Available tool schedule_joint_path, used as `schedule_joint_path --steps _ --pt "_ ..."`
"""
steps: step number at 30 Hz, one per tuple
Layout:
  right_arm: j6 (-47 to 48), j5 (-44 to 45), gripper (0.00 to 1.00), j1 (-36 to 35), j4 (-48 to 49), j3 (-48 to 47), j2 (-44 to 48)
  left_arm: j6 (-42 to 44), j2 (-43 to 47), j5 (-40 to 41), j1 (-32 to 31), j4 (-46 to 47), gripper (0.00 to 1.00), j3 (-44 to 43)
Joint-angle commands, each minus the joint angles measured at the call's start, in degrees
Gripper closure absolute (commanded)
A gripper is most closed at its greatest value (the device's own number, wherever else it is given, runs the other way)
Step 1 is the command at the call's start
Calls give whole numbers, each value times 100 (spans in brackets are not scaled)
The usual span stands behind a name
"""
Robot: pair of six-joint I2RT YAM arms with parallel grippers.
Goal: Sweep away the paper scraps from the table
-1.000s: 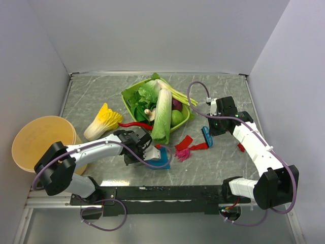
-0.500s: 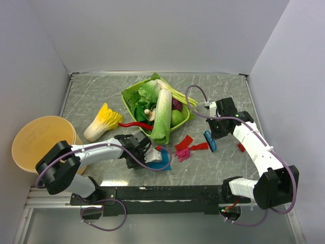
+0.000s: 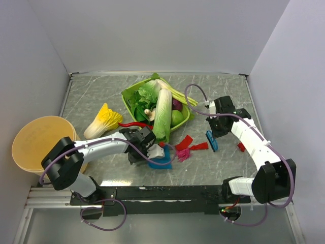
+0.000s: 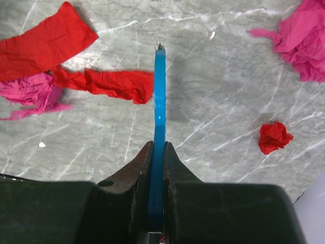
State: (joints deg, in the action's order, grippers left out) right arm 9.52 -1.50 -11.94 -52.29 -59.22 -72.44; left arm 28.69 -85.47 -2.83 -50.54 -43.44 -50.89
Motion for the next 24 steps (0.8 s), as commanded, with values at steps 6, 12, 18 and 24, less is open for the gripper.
schedule_joint_path --steps 6,12,18,24 --pt "-477 -534 100 43 272 -248 -586 41 -479 907 -254 -359 99 -430" --pt "-688 -1063 100 -194 447 -309 -885 -109 -918 1083 -386 -174 99 -834" --pt "-934 -1923 100 -870 641 -318 -973 -91 -1437 1030 -500 28 99 -1370" --pt "-1225 -2426 100 -994 677 -537 -938 -161 -1701 916 -509 151 99 -1617"
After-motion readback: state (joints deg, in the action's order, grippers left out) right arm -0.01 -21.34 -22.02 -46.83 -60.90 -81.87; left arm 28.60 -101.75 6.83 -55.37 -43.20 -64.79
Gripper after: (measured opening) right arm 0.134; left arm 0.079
